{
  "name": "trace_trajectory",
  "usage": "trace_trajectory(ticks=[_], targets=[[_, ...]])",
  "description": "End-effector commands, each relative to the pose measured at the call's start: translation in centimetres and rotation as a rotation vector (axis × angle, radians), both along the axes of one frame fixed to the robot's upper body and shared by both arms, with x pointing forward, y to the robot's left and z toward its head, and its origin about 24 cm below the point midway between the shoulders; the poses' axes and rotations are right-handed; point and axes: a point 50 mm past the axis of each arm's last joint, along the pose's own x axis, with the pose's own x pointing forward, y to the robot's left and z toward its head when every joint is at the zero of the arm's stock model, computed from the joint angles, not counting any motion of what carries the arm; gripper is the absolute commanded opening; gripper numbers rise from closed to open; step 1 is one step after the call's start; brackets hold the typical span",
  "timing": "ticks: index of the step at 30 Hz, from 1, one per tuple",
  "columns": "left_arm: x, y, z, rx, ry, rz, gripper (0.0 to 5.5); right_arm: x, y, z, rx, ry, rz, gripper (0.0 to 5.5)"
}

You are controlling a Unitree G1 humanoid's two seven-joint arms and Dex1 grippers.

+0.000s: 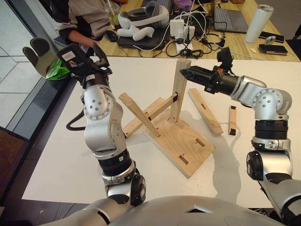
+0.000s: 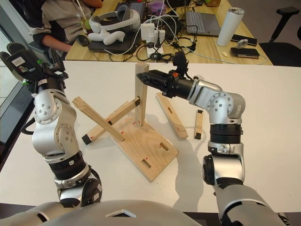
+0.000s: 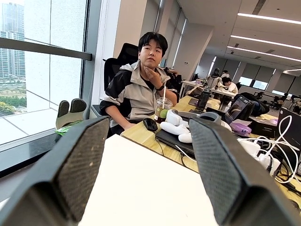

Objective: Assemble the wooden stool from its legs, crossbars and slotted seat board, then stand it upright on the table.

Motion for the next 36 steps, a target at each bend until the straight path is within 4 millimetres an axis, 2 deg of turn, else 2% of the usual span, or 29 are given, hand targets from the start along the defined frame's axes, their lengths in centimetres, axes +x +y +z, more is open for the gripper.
trace_trajectory(ticks=[1,2,7,17,22,29,30,33,36], targets=[[0.1,-0.2,0.0,-0.005,0.01,-0.015,3.09,0.3,0.7,-0.9,-0.071,-0.005,-0.01,3.34],[0.1,-0.2,0.0,-0.004,0.011,-0.015,3.09,0.4,0.9,-1.3,-0.094,-0.004,-0.016,3.34],[0.1,-0.1,-0.1,-0.004,0.013,-0.013,3.09,1.8,1.0,-1.5,-0.116,-0.028,-0.142,2.53],[0.1,0.0,0.0,0.004,0.023,-0.021,3.09,4.3,-1.3,-2.4,-0.154,-0.044,-0.503,1.11],[0.2,0.0,0.1,0.013,0.031,-0.036,3.09,4.9,-1.9,-3.0,-0.188,-0.07,-0.682,1.0],[0.4,0.1,0.0,0.031,0.049,-0.058,3.09,3.4,0.4,-4.1,-0.194,-0.096,-0.692,1.0],[0.4,0.1,0.0,0.033,0.052,-0.062,3.09,3.1,0.7,-4.1,-0.176,-0.091,-0.679,1.18],[0.4,0.1,-0.1,0.051,0.064,-0.078,3.09,2.1,1.3,-3.6,-0.122,-0.102,-0.666,1.18],[0.1,1.3,-0.1,0.114,0.084,-0.089,3.09,1.3,0.7,-3.1,-0.125,-0.131,-0.721,1.62]])
